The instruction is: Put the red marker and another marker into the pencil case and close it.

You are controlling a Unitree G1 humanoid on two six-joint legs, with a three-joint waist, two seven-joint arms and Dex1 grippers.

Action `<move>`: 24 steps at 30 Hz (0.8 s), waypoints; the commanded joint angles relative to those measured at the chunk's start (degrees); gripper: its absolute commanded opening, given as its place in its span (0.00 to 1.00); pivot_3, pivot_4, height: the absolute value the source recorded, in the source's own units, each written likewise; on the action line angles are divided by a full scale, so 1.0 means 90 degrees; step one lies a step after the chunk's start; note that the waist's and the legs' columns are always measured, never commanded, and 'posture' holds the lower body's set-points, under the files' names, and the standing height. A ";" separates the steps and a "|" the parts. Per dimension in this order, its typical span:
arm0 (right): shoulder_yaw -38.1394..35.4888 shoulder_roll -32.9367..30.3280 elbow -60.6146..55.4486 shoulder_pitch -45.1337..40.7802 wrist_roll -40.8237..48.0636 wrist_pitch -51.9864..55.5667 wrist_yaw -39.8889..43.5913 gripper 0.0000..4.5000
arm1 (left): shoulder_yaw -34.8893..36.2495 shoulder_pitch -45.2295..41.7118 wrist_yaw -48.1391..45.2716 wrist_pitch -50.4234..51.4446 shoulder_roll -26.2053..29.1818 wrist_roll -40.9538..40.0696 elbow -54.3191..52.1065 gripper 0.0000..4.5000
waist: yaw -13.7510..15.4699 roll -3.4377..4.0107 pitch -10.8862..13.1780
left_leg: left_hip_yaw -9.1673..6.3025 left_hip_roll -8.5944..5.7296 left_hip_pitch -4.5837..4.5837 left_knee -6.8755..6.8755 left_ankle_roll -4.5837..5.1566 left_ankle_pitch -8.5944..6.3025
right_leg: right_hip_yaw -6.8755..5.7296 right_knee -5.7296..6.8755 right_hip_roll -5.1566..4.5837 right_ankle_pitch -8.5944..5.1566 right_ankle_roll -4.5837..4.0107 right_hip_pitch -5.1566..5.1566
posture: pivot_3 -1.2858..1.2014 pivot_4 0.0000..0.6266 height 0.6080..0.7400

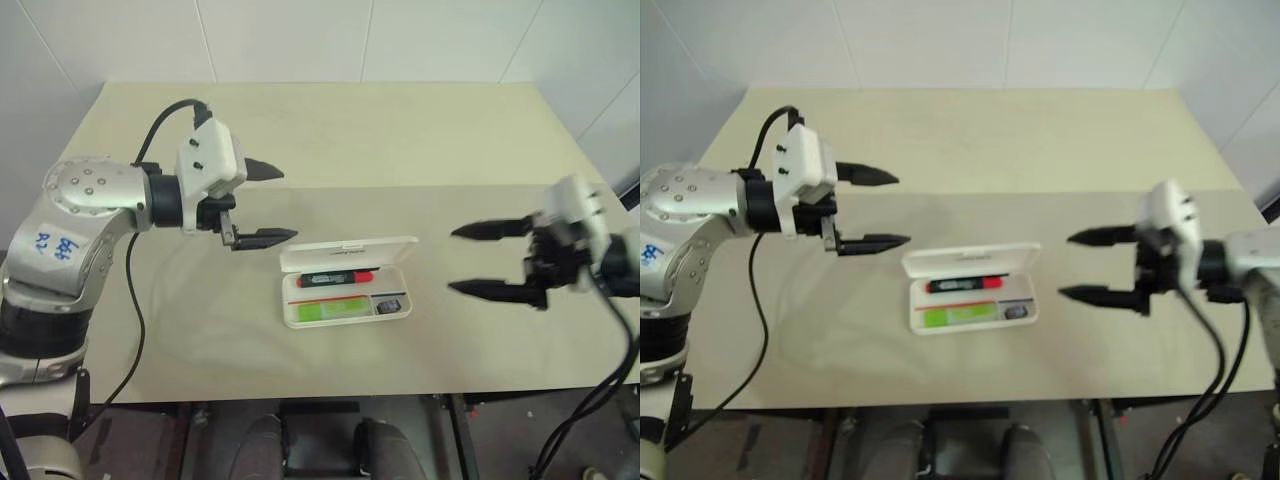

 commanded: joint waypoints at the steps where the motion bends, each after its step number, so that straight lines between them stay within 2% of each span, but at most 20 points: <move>1: -0.0509 -0.0053 -0.0317 -0.0294 0.0794 0.0324 -0.0302 0.99 | -0.0137 -0.0334 -0.0131 -0.0446 -0.0090 0.0379 0.0731 1.00 | -0.0029 0.0000 0.0000 | 0.0001 0.0000 0.0000 -0.0001 0.0000 0.0000 | 0.0001 0.0001 0.0000 0.0000 0.0000 -0.0001 | 0.52 0.24 1.00; 3: -0.0611 -0.0053 -0.0506 -0.0356 0.1171 0.0507 -0.0461 0.99 | -0.0179 -0.0488 -0.0152 -0.0457 -0.0235 0.0436 0.1099 1.00 | -0.0036 0.0000 0.0000 | 0.0002 0.0000 -0.0001 -0.0004 0.0000 0.0000 | 0.0002 0.0006 0.0000 0.0000 0.0000 -0.0003 | 0.52 0.24 1.00; 6: -0.0633 0.0010 -0.0644 -0.0357 0.1506 0.0660 -0.0783 1.00 | -0.0353 -0.0644 -0.0193 -0.0755 -0.0618 0.0612 0.1718 0.87 | -0.0023 0.0000 0.0000 | 0.0002 0.0000 -0.0006 -0.0004 0.0001 0.0000 | 0.0001 0.0015 -0.0001 0.0000 0.0001 -0.0003 | 0.52 0.24 1.00; 11: -0.0564 -0.0056 -0.0584 -0.0398 0.1600 0.0620 -0.0991 1.00 | -0.0397 -0.0757 -0.0329 -0.1096 -0.1141 0.0713 0.2389 0.49 | 0.0027 -0.0001 0.0001 | 0.0002 -0.0002 -0.0010 0.0009 0.0004 -0.0002 | 0.0000 0.0014 -0.0003 0.0001 0.0003 -0.0002 | 0.52 0.24 1.00; 17: -0.0465 -0.0217 -0.0533 -0.0579 0.1626 0.0584 -0.1003 1.00 | -0.0462 -0.0500 -0.0488 -0.1124 -0.1386 0.0756 0.2305 0.03 | 0.0016 -0.0001 0.0001 | 0.0002 -0.0001 -0.0010 0.0004 0.0004 -0.0002 | -0.0001 0.0016 -0.0003 0.0001 0.0003 -0.0003 | 0.52 0.24 1.00; 18: -0.0422 -0.0227 -0.0518 -0.0593 0.1599 0.0578 -0.1000 1.00 | -0.0463 -0.0463 -0.0523 -0.1080 -0.1396 0.0733 0.2199 0.00 | 0.0012 -0.0001 0.0001 | 0.0002 -0.0001 -0.0009 0.0005 0.0004 -0.0002 | -0.0001 0.0016 -0.0002 0.0001 0.0003 -0.0003 | 0.52 0.24 1.00; 24: -0.0328 -0.0274 -0.0509 -0.0619 0.1564 0.0542 -0.0982 1.00 | -0.0611 -0.0163 -0.0561 -0.0854 -0.1254 0.0881 0.1507 0.00 | 0.0014 -0.0001 0.0001 | 0.0001 0.0000 -0.0010 0.0004 0.0004 -0.0002 | 0.0000 0.0017 -0.0003 0.0001 0.0003 -0.0003 | 0.52 0.24 1.00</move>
